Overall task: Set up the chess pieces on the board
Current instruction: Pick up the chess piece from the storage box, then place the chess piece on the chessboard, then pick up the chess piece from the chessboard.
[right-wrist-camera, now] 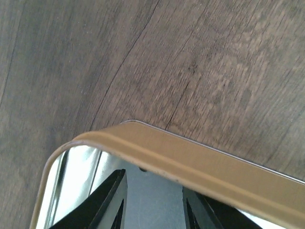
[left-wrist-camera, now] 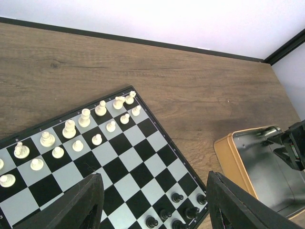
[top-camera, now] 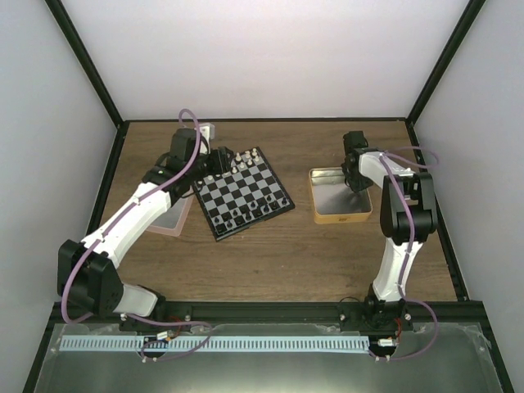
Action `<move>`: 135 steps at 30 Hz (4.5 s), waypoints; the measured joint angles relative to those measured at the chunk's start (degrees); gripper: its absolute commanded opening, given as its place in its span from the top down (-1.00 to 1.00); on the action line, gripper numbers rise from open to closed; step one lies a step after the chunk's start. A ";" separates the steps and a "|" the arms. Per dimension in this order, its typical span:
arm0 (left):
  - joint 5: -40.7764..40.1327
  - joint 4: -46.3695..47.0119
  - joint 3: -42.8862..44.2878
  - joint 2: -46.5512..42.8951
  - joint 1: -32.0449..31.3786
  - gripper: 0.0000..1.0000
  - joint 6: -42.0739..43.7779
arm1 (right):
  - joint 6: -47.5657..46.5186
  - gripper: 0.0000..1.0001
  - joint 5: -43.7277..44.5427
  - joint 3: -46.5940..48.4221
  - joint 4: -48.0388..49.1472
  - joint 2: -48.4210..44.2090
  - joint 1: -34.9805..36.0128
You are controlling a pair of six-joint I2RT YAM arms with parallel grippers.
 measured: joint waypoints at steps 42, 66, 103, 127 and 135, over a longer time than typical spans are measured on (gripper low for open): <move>2.62 -0.66 0.68 0.09 2.51 -0.23 2.84 | -20.02 0.99 -27.56 0.39 -1.36 -12.68 3.87; 5.57 -0.81 -0.11 0.57 2.84 -0.23 2.14 | -28.09 0.87 -44.74 26.23 -10.47 13.49 22.51; 7.96 -1.36 -0.76 1.88 2.89 -0.23 3.08 | -35.80 0.14 -30.82 29.53 -12.02 17.44 25.24; 6.62 -1.70 -0.76 1.88 2.89 -0.23 3.04 | -42.93 0.50 -20.39 32.24 -13.20 17.33 29.46; 6.62 -1.70 -0.76 1.88 2.89 -0.23 3.04 | -43.25 0.64 -20.04 32.63 -13.42 18.25 29.79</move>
